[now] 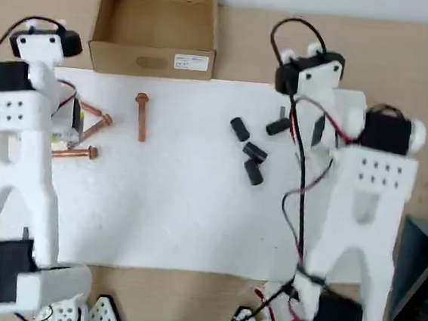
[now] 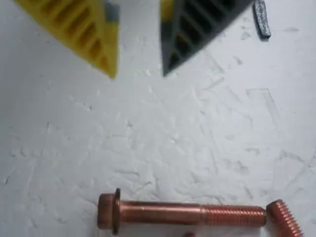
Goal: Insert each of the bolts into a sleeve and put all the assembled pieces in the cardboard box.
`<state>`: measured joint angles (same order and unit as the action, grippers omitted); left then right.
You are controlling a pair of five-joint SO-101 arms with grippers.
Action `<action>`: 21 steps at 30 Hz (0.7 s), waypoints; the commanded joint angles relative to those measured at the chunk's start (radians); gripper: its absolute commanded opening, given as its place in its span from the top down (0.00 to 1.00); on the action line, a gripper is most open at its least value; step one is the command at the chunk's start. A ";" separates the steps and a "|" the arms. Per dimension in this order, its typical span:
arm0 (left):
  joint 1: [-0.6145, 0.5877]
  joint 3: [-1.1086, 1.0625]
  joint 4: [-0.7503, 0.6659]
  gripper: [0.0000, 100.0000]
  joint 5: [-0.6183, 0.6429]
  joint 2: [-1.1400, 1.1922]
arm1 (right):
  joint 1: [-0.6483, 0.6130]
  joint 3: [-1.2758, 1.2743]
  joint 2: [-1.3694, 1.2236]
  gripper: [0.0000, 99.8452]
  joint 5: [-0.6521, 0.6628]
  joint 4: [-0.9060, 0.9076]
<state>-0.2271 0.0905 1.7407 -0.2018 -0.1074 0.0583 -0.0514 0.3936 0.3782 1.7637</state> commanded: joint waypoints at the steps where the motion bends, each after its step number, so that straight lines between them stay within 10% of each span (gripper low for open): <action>1: -0.011 0.110 0.012 0.93 0.017 0.081 | -0.010 -0.065 0.114 0.99 -0.009 0.025; 21: 0.269 0.626 0.011 0.93 0.230 0.625 | 0.077 -0.209 0.202 0.99 -0.008 -0.005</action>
<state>0.0199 0.5923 1.7423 0.0192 0.4603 0.1181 -0.2601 0.5654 0.3782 1.7637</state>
